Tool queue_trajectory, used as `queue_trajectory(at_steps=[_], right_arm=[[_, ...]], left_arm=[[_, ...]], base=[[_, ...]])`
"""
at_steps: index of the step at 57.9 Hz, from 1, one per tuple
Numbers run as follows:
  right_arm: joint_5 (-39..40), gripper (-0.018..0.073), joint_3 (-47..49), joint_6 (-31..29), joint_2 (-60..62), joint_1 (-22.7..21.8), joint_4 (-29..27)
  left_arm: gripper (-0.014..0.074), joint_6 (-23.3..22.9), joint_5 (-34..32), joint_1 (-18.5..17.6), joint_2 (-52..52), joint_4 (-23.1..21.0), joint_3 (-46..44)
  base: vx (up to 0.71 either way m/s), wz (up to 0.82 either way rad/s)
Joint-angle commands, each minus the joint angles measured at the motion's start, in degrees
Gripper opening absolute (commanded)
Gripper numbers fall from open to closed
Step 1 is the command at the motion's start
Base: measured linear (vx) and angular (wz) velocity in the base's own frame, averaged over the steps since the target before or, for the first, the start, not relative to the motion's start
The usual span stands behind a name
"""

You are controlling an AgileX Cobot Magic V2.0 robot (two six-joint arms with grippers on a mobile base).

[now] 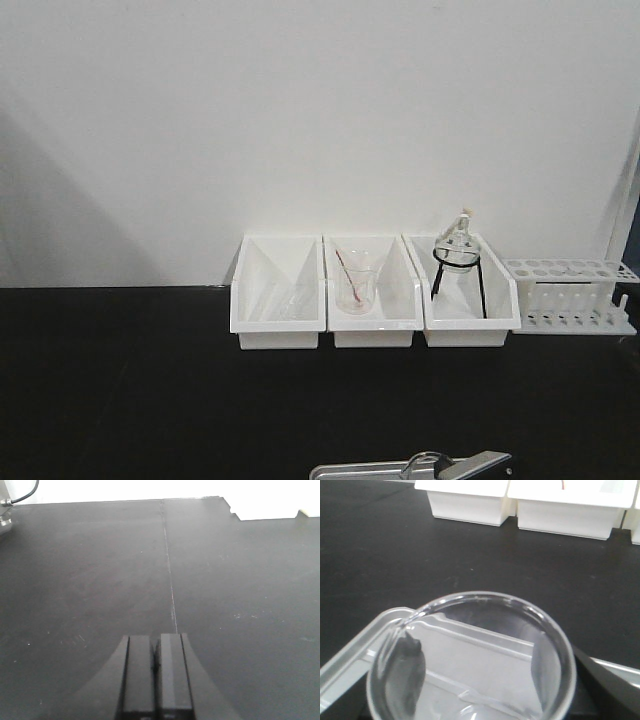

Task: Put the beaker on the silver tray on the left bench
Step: 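Lower the held beaker with the right gripper over the silver tray, then open the right gripper to release the beaker onto the silver tray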

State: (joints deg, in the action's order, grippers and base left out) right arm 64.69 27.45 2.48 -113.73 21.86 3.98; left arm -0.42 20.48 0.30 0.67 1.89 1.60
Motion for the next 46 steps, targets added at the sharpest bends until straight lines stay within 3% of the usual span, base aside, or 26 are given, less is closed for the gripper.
queue_trajectory(at_steps=[1,26,35,46], right_arm=[[8.1,0.0005,1.0,-0.9,1.2,-0.4,-2.6],[9.9,0.0095,0.9,-0.8,-3.0,-0.4,-4.7],[9.9,0.0223,0.9,-0.8,-3.0,-0.4,-4.6],[10.0,0.0470,0.9,-0.8,-3.0,-0.4,-4.7]], left_arm=[[0.0001,-0.1,-4.4,-0.3,0.9,-0.1,1.6],[0.0001,-0.1,-4.4,-0.3,0.9,-0.1,1.6],[0.0001,-0.1,-4.4,-0.3,0.9,-0.1,1.6],[0.0001,-0.1,-4.4,-0.3,0.9,-0.1,1.6]], base=[[0.00,0.00],[0.00,0.00],[0.00,0.00],[0.00,0.00]])
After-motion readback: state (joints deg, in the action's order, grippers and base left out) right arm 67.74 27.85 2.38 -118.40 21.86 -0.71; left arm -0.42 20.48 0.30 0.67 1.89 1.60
